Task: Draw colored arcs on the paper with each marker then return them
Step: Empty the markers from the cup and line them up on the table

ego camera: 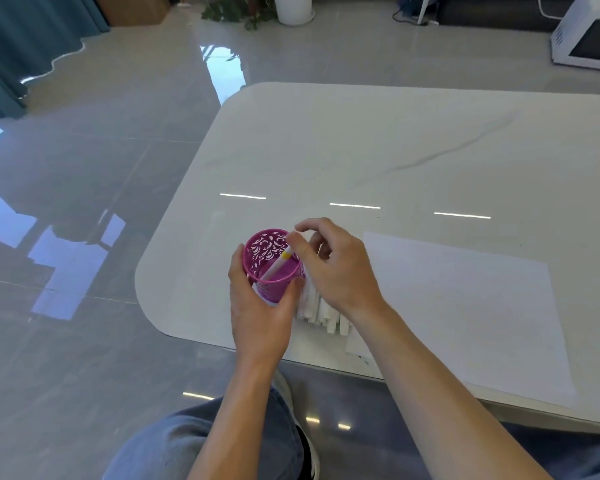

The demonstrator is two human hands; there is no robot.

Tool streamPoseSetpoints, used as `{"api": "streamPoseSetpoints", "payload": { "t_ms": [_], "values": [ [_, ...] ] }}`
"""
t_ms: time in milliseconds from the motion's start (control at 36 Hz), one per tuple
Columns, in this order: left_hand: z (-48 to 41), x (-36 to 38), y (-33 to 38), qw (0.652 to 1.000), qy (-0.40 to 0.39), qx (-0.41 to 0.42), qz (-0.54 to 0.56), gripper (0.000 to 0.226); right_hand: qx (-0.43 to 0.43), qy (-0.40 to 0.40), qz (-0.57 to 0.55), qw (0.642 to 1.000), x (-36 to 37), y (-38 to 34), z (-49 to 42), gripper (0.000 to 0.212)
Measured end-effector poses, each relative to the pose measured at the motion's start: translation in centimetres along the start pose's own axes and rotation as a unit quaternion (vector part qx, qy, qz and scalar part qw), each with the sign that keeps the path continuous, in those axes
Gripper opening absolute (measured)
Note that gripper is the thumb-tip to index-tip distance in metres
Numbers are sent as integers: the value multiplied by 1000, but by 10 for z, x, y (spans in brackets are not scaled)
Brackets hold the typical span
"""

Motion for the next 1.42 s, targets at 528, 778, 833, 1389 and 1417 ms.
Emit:
{"api": "streamPoseSetpoints", "payload": {
  "t_ms": [528,778,833,1389,1417],
  "values": [
    [6,-3,13,1000,15,20,9,111,81,144,-273,948,-67,2,22,7],
    [30,-3,38,959,102,243,-106,71,153,167,-231,946,-104,34,40,21],
    [34,3,40,940,81,311,-112,53,180,148,-198,952,-95,38,39,25],
    [40,59,6,922,-114,287,-232,41,153,120,-20,981,-62,59,36,13],
    [40,60,6,922,-115,290,-232,40,143,127,4,982,-68,62,43,13]
  ]
}}
Point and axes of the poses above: each hand's wrist, its own z-axis away from the middle knuckle, its own x-axis out of the palm, y = z × x, the point moved 2 cm from there along -z, towards the middle knuckle, and after that the axes turned 1 degree about z, right-handed, at the moved point
